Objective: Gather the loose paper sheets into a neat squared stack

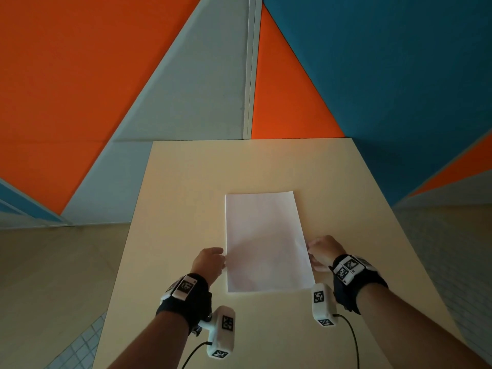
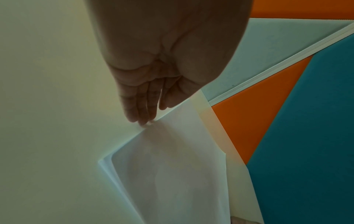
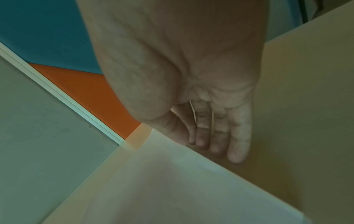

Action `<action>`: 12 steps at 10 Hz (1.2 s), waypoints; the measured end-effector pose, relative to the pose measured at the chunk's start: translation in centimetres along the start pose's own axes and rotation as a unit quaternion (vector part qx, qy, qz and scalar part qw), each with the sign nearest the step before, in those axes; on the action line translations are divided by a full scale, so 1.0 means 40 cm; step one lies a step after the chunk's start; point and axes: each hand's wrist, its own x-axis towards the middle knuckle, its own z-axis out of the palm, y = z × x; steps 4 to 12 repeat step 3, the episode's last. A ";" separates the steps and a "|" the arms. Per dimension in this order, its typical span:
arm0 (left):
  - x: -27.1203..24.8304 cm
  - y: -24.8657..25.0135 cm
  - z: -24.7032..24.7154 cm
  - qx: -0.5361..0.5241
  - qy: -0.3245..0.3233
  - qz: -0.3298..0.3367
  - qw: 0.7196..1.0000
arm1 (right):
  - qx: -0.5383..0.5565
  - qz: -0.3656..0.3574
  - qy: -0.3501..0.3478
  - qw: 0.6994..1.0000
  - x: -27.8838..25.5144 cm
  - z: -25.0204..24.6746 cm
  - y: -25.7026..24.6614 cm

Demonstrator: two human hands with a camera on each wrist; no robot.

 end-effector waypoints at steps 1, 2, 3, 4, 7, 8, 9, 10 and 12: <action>-0.009 -0.010 -0.015 0.078 0.030 0.034 0.996 | -0.058 -0.034 0.030 0.997 -0.029 -0.009 0.003; -0.066 -0.002 -0.021 0.153 0.059 0.115 0.980 | -0.081 -0.082 0.066 0.991 -0.065 -0.016 0.018; -0.120 -0.001 -0.030 0.199 0.064 0.164 0.964 | -0.079 -0.114 0.085 0.987 -0.109 -0.020 0.028; -0.120 -0.001 -0.030 0.199 0.064 0.164 0.964 | -0.079 -0.114 0.085 0.987 -0.109 -0.020 0.028; -0.120 -0.001 -0.030 0.199 0.064 0.164 0.964 | -0.079 -0.114 0.085 0.987 -0.109 -0.020 0.028; -0.120 -0.001 -0.030 0.199 0.064 0.164 0.964 | -0.079 -0.114 0.085 0.987 -0.109 -0.020 0.028; -0.120 -0.001 -0.030 0.199 0.064 0.164 0.964 | -0.079 -0.114 0.085 0.987 -0.109 -0.020 0.028; -0.120 -0.001 -0.030 0.199 0.064 0.164 0.964 | -0.079 -0.114 0.085 0.987 -0.109 -0.020 0.028; -0.120 -0.001 -0.030 0.199 0.064 0.164 0.964 | -0.079 -0.114 0.085 0.987 -0.109 -0.020 0.028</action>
